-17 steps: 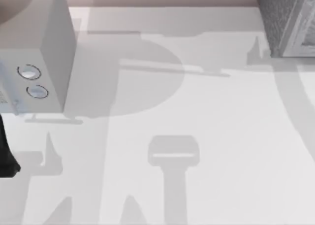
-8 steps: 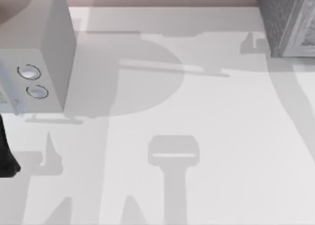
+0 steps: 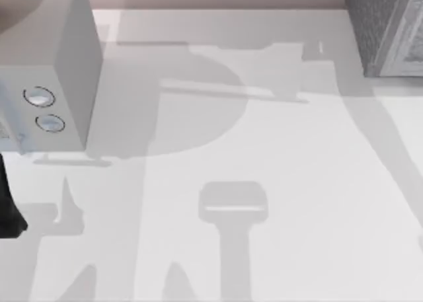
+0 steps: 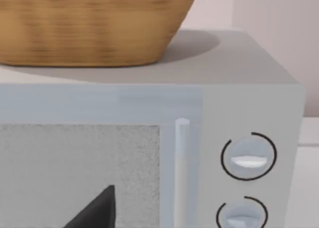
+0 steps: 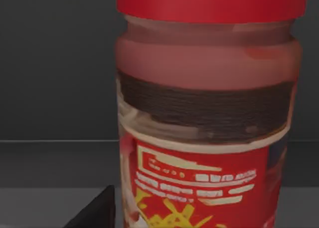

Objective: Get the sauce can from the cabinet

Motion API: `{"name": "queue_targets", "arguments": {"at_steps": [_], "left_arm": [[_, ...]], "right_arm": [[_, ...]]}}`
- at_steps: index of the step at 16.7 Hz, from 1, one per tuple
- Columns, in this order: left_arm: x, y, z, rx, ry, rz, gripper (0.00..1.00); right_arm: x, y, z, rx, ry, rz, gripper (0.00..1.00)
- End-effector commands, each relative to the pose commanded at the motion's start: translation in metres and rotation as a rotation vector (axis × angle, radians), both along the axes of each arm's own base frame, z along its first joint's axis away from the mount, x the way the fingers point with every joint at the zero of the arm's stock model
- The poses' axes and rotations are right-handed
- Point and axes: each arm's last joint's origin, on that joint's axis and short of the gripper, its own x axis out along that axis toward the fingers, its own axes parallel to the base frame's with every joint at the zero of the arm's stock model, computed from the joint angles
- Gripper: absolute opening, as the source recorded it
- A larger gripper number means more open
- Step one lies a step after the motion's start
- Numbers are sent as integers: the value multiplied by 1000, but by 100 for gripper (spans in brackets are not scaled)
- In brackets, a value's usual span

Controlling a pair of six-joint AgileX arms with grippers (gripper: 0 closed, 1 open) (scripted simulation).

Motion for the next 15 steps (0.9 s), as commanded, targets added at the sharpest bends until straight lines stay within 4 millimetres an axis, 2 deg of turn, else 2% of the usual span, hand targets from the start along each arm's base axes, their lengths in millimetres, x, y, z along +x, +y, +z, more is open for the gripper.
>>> {"name": "queue_targets", "arguments": {"at_steps": [2,8,15], "left_arm": [[0,0,0,0,0,0,100],[0,0,0,0,0,0,100],[0,0,0,0,0,0,100]], "right_arm": [[7,12,0,2,-2,0,100],[12,12,-1,1,1,-1,100],[59,14,1,2,-4,0,100]]}}
